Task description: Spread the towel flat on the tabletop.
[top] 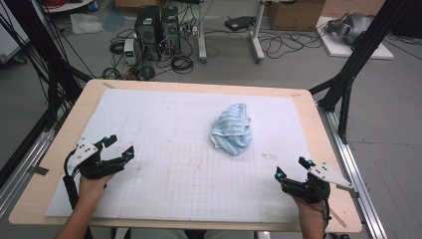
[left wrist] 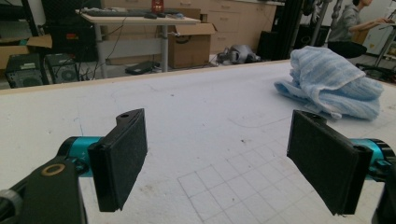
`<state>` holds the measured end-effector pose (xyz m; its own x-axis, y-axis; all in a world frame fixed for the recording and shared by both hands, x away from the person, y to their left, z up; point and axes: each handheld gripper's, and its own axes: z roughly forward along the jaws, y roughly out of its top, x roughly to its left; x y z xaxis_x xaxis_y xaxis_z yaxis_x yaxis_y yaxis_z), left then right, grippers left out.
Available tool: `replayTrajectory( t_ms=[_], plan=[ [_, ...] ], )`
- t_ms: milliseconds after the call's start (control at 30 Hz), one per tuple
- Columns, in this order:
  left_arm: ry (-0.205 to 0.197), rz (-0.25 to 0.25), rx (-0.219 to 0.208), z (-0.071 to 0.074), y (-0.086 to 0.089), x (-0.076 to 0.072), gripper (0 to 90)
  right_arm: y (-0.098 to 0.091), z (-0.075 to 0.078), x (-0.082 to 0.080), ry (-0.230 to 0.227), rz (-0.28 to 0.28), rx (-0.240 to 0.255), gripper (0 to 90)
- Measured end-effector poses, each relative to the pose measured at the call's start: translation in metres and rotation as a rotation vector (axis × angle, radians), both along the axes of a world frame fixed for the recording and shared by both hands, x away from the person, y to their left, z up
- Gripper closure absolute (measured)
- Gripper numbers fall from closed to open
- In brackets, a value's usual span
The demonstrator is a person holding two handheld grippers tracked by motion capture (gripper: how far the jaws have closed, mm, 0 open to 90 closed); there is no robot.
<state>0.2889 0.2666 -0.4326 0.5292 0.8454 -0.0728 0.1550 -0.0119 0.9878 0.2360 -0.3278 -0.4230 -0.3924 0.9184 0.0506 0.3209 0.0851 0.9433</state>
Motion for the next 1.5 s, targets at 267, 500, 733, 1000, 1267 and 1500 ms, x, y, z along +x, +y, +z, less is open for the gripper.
replayTrajectory(
  t_ms=[267, 500, 733, 1000, 1267, 1500],
  plan=[
    [0.006, -0.013, 0.003, -0.002, -0.004, 0.002, 22.0, -0.005, -0.003, 0.001, 0.005, -0.005, 0.012, 9.6],
    [0.002, -0.032, -0.001, -0.003, -0.006, 0.003, 22.4, -0.002, -0.004, 0.004, 0.021, 0.021, 0.009, 9.6],
    [-0.004, -0.047, -0.003, -0.003, -0.009, 0.002, 22.4, 0.008, -0.002, 0.006, 0.049, 0.041, 0.016, 9.6],
    [-0.002, -0.044, -0.007, -0.003, -0.008, -0.001, 20.3, 0.024, -0.001, 0.017, 0.082, 0.106, -0.002, 9.7],
    [0.007, -0.051, 0.033, -0.008, -0.006, -0.008, 20.3, 0.056, 0.006, 0.052, 0.039, 0.186, -0.102, 17.5],
    [0.016, -0.055, 0.050, -0.009, -0.006, -0.012, 20.4, 0.074, 0.012, 0.076, 0.032, 0.226, -0.091, 18.0]
  ],
)
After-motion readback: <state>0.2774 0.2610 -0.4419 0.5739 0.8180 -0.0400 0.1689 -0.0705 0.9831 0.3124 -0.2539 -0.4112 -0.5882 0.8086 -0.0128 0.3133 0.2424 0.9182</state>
